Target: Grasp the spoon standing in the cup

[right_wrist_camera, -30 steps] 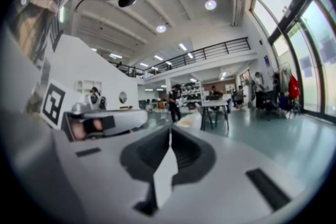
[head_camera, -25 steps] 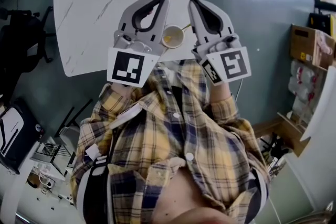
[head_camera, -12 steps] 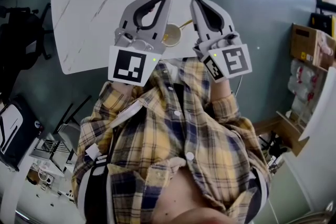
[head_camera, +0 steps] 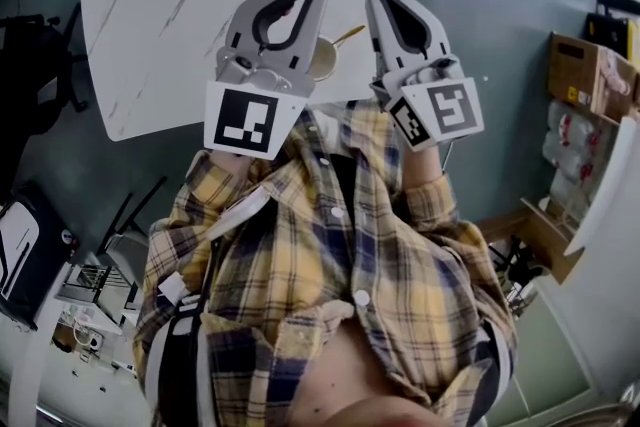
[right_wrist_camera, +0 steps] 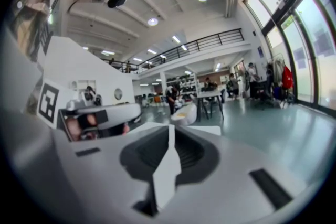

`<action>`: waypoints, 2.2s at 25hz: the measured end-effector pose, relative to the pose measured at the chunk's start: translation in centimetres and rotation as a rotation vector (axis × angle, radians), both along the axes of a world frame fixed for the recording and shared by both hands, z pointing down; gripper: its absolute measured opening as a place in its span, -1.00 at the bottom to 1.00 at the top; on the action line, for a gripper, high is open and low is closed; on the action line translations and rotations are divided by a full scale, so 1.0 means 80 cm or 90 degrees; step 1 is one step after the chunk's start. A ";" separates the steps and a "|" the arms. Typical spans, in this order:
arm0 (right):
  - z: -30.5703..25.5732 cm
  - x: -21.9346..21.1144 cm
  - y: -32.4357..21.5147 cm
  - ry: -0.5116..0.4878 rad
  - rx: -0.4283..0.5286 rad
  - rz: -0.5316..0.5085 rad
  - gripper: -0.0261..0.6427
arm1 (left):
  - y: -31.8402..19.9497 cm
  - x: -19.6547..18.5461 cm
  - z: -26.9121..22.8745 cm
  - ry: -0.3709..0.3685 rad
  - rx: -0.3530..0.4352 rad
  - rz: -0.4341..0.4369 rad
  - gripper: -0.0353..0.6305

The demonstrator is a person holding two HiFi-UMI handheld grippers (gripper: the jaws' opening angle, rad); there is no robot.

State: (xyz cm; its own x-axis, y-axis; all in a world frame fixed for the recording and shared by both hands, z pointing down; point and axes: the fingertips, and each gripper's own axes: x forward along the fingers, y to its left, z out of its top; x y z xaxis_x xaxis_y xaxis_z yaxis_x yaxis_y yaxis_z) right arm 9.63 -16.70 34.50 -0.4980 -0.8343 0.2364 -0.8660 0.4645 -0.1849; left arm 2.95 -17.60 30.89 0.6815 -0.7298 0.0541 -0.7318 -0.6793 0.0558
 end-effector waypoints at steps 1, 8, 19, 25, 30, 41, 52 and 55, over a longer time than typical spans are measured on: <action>0.002 0.001 0.001 0.000 -0.004 0.001 -0.82 | 0.001 0.001 0.002 0.001 -0.002 0.001 -0.85; 0.024 0.005 0.006 -0.024 -0.052 -0.004 -0.76 | 0.004 0.003 0.013 -0.002 -0.010 0.002 -0.85; 0.087 0.012 0.016 -0.032 -0.136 -0.003 -0.43 | 0.004 -0.002 0.037 -0.016 -0.031 -0.002 -0.84; 0.114 0.019 0.024 -0.049 -0.171 0.005 -0.41 | 0.005 -0.004 0.049 -0.025 -0.041 -0.007 -0.84; 0.139 0.020 0.033 -0.060 -0.203 0.002 -0.40 | 0.007 -0.004 0.064 -0.031 -0.057 -0.010 -0.85; 0.181 0.010 0.056 -0.053 -0.260 -0.025 -0.39 | 0.018 -0.007 0.088 -0.041 -0.083 -0.007 -0.85; 0.211 0.005 0.070 -0.076 -0.300 -0.035 -0.40 | 0.028 -0.003 0.096 -0.044 -0.091 -0.002 -0.85; 0.219 0.000 0.072 -0.073 -0.303 -0.040 -0.40 | 0.031 -0.007 0.101 -0.048 -0.095 -0.001 -0.84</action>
State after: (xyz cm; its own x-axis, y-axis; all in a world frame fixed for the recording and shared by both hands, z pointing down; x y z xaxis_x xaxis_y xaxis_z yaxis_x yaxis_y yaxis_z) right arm 9.64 -10.95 52.02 -0.5888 -0.6147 0.5248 -0.8009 0.3562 -0.4814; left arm 2.41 -15.14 38.93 0.6697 -0.7114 0.2129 -0.7392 -0.6660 0.0999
